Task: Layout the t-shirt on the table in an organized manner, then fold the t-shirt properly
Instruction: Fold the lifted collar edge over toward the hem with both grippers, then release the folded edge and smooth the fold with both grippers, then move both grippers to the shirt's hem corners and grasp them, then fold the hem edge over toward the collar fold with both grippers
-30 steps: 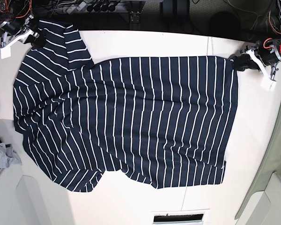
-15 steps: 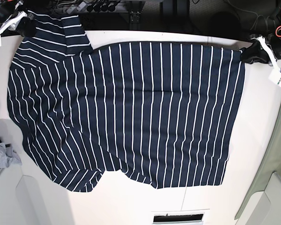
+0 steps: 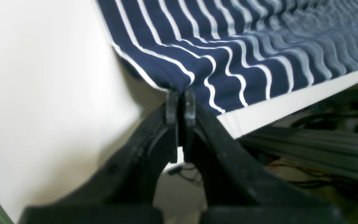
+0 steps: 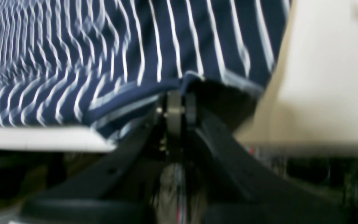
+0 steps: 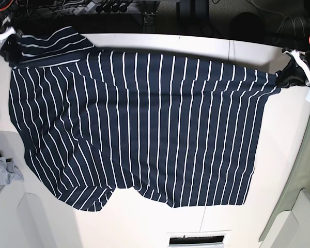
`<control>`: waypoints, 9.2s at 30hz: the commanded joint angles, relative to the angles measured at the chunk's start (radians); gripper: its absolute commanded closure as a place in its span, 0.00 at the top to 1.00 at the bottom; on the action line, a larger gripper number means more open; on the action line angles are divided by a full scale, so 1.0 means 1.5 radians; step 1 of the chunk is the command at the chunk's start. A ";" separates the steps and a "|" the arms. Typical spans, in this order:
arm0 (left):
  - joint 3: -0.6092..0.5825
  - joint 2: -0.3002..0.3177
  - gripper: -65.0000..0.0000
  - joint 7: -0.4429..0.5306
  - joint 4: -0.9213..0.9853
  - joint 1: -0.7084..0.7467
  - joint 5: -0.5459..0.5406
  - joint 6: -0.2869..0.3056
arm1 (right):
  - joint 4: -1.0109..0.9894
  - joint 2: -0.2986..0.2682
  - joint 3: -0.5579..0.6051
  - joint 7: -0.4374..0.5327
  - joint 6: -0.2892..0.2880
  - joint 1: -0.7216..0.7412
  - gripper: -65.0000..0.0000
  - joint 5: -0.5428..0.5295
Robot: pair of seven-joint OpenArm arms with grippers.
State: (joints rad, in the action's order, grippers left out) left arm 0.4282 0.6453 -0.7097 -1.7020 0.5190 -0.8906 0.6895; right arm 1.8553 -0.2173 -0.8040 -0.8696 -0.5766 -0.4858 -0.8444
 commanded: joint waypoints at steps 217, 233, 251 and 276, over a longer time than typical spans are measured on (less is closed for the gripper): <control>-0.326 0.007 0.00 -0.095 0.533 -0.613 -0.113 0.006 | -0.631 -0.163 0.216 0.115 -0.010 0.588 0.00 0.142; -0.324 0.085 0.00 -0.130 0.194 -0.347 -0.143 0.006 | -0.398 -0.174 0.216 0.113 -0.002 0.295 0.00 0.110; -0.324 0.041 0.00 -0.097 0.202 -0.329 -0.032 0.006 | -0.434 -0.167 0.193 0.246 0.073 0.435 0.55 0.220; -0.324 0.041 0.00 -0.052 0.202 -0.302 0.014 0.006 | -0.794 -0.095 0.420 0.353 0.025 0.648 0.05 0.354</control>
State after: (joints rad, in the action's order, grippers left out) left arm -0.0662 0.6872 -0.8059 -1.3872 0.0799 -0.8562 0.6891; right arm 0.6464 -0.3485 -0.1726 -0.3523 -0.5308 0.4641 -0.3061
